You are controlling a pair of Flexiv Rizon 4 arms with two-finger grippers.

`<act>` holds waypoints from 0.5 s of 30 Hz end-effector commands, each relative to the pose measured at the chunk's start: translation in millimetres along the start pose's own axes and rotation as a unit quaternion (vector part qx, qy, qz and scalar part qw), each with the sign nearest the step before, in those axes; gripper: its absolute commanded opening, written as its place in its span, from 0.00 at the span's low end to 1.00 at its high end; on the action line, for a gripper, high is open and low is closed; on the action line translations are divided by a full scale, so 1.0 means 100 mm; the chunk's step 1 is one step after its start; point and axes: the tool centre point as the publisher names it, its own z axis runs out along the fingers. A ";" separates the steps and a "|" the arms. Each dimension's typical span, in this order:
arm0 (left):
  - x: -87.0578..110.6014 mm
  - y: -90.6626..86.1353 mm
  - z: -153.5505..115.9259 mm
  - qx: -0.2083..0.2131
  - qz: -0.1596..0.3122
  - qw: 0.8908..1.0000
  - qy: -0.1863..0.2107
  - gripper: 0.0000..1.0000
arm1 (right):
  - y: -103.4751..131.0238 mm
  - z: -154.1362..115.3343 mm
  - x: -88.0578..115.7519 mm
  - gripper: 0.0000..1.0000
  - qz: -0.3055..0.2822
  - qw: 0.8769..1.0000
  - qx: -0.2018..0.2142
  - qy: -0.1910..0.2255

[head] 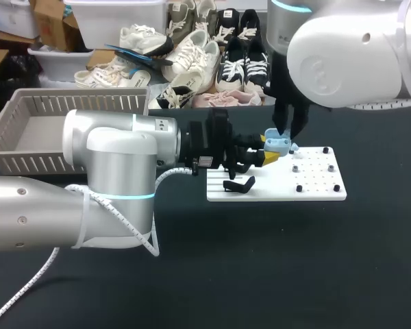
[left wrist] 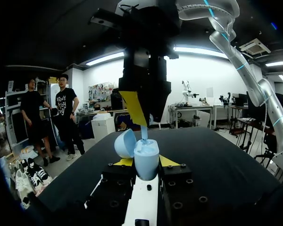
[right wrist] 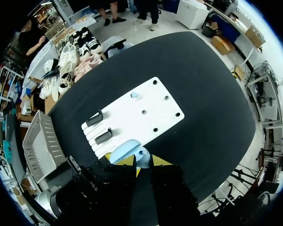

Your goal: Pick up each earbud case from the left stands, insert the matching earbuds, close the lid, and place the case in the box.

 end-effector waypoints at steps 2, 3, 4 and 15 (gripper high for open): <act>0.00 0.00 0.00 -0.001 0.000 1.000 -0.001 0.00 | -0.02 0.01 0.02 0.00 0.000 1.000 -0.003 -0.001; 0.00 0.00 0.00 -0.001 0.000 1.000 -0.001 0.00 | -0.02 0.01 0.02 0.00 0.000 1.000 -0.003 -0.001; 0.00 0.00 0.00 -0.001 0.000 1.000 -0.001 0.00 | -0.02 0.01 0.02 0.00 0.000 1.000 -0.003 -0.001; 0.00 0.00 0.00 -0.001 0.000 1.000 -0.001 0.00 | 0.01 0.01 0.04 0.00 -0.002 1.000 -0.004 0.001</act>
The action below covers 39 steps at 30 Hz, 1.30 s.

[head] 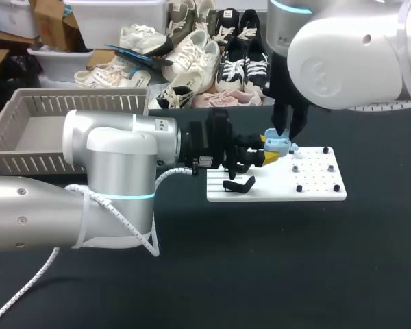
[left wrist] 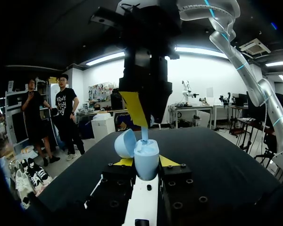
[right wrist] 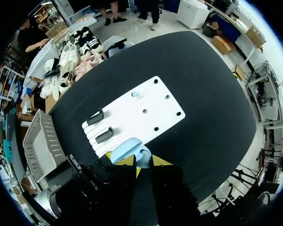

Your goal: Pick up each earbud case from the left stands, insert the matching earbuds, close the lid, and place the case in the box.

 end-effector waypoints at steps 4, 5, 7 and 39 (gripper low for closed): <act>0.00 0.00 0.00 -0.001 0.000 1.000 -0.001 0.00 | 0.02 0.02 0.02 0.00 -0.001 1.000 -0.001 0.002; 0.00 0.00 0.00 -0.001 0.000 1.000 -0.001 0.00 | 0.02 0.02 0.02 0.00 -0.001 1.000 -0.001 0.002; 0.00 0.00 0.00 -0.001 0.000 1.000 -0.001 0.00 | 0.03 0.02 0.02 0.00 -0.002 1.000 -0.001 0.002; 0.00 0.00 0.00 -0.001 0.000 1.000 -0.001 0.00 | 0.03 0.07 0.00 0.00 0.002 1.000 -0.001 0.008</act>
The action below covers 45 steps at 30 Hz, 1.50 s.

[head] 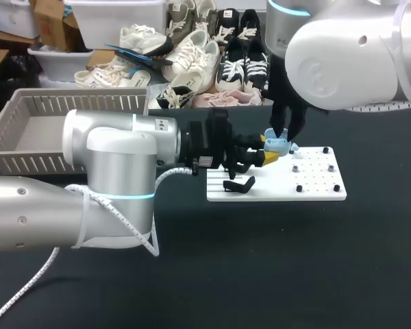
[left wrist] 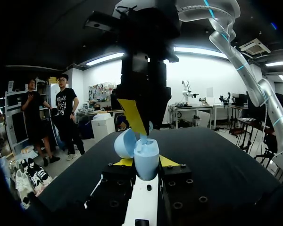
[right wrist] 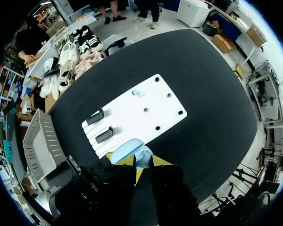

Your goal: Pick up each earbud case from the left stands, insert the matching earbuds, close the lid, and place the case in the box.

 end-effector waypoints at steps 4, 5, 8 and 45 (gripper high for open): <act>0.01 0.00 0.00 -0.001 0.000 1.000 -0.001 0.00 | 0.02 0.04 0.00 0.00 -0.001 1.000 0.000 0.004; 0.01 0.00 0.00 -0.001 0.000 1.000 -0.001 0.00 | 0.03 0.05 0.01 0.00 -0.002 1.000 0.000 0.005; 0.01 0.00 0.00 -0.001 0.000 1.000 -0.001 0.00 | 0.03 0.06 0.01 0.00 -0.003 1.000 0.000 0.008; 0.01 0.00 0.00 -0.001 0.000 1.000 -0.001 0.00 | -0.65 0.30 -0.46 0.45 -0.115 0.985 -0.107 -0.068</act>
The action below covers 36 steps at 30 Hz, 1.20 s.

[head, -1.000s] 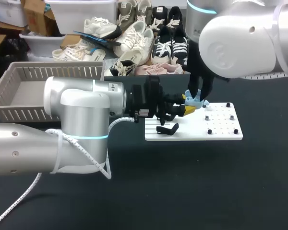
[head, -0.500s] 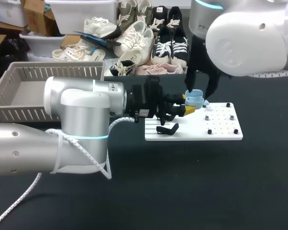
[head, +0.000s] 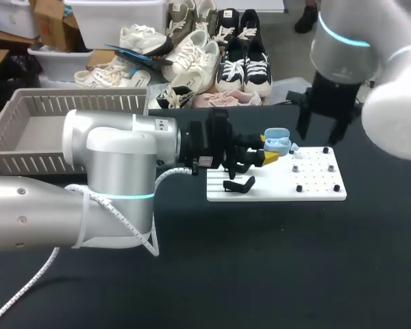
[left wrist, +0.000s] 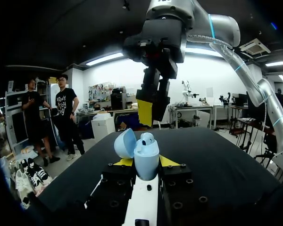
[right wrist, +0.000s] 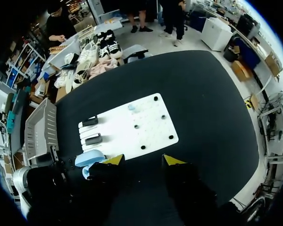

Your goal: Pick up each earbud case from the left stands, insert the matching earbuds, close the lid, and place the case in the box.

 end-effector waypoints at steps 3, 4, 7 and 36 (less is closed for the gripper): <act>0.01 0.00 0.00 -0.001 0.000 1.000 -0.001 0.00 | -0.20 0.32 -0.19 0.44 0.003 0.998 -0.066 0.005; 0.01 0.00 0.00 -0.001 0.000 1.000 -0.001 0.00 | -0.22 0.37 -0.23 0.44 0.001 0.997 -0.072 0.008; 0.01 0.00 0.00 -0.001 0.000 1.000 -0.001 0.00 | -0.24 0.52 -0.36 0.44 -0.005 0.997 -0.079 0.016; 0.01 0.00 0.00 -0.001 0.000 1.000 -0.001 0.00 | 0.21 1.23 -0.67 0.42 -0.038 0.992 -0.112 0.050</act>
